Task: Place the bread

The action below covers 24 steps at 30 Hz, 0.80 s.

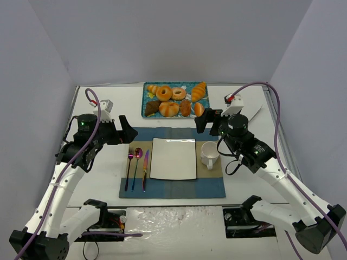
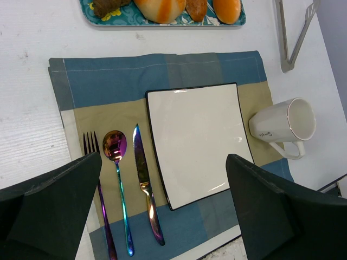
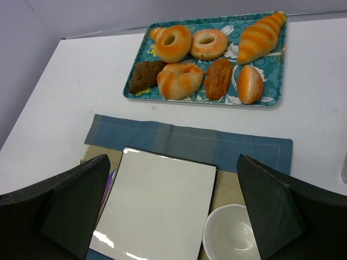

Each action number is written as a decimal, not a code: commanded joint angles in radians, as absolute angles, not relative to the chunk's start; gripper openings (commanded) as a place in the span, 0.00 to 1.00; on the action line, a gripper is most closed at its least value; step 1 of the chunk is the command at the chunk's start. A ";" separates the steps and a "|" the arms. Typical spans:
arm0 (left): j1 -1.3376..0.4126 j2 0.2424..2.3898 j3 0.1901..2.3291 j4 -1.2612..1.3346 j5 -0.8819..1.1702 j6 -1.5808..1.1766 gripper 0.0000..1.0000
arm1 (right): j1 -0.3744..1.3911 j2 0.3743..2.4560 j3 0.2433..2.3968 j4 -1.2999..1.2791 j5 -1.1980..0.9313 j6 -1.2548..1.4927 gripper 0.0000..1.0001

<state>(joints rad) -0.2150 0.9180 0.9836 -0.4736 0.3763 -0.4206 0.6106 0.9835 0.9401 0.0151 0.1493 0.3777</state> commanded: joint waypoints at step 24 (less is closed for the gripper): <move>-0.219 0.907 0.995 -0.422 0.390 -0.408 0.97 | 0.139 1.541 1.320 -0.127 0.290 0.368 1.00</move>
